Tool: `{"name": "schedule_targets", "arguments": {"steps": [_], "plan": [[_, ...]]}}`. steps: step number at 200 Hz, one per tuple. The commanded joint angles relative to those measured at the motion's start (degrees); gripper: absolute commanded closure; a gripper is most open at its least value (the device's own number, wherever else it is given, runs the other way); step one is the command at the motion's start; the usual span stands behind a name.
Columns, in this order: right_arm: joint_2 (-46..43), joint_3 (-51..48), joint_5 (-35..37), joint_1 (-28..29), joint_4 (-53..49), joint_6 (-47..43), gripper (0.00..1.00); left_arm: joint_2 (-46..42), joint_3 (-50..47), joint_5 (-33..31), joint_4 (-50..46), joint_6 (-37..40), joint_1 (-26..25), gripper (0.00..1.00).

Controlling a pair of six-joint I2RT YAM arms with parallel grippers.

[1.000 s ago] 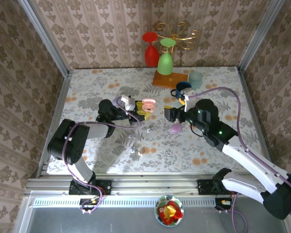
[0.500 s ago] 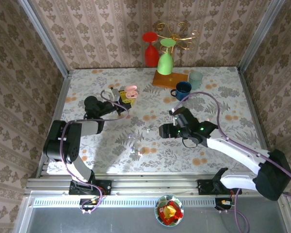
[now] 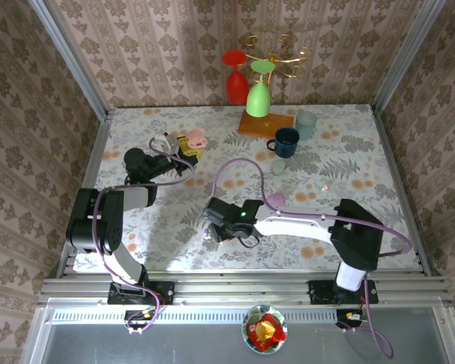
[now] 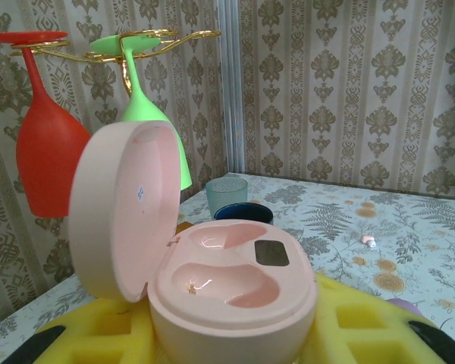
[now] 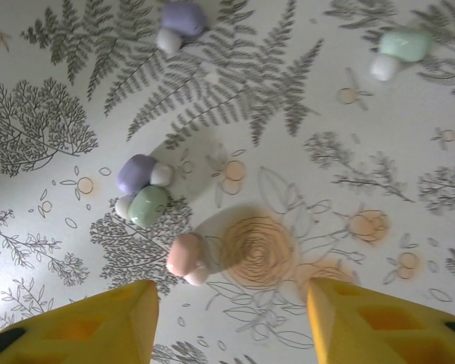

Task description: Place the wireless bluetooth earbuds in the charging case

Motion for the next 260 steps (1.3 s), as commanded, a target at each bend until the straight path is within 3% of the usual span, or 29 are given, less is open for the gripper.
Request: {"name": "schedule_targets", "arguments": {"steps": [1,61,157,210,260], "plan": [[4.21,5.03,4.98,2.07,-6.17,0.9,0.47,-1.02,0.25,1.88,1.79,0.58,0.64,0.72],[13.5,13.83,6.08,4.01,-12.24,-0.65,0.56,-1.62,-0.2,2.29,1.79,0.97,1.38,0.72],[19.38,16.97,6.02,3.69,-13.67,-2.76,0.66,-1.72,-0.46,2.78,1.8,0.69,1.51,0.72],[19.29,16.82,5.61,3.48,-14.43,-4.22,0.82,-2.38,-0.98,2.67,1.8,0.55,1.69,0.72],[13.3,9.8,6.99,0.15,-15.52,-7.26,0.83,-2.48,-1.16,2.69,1.8,0.42,1.96,0.72]]}}
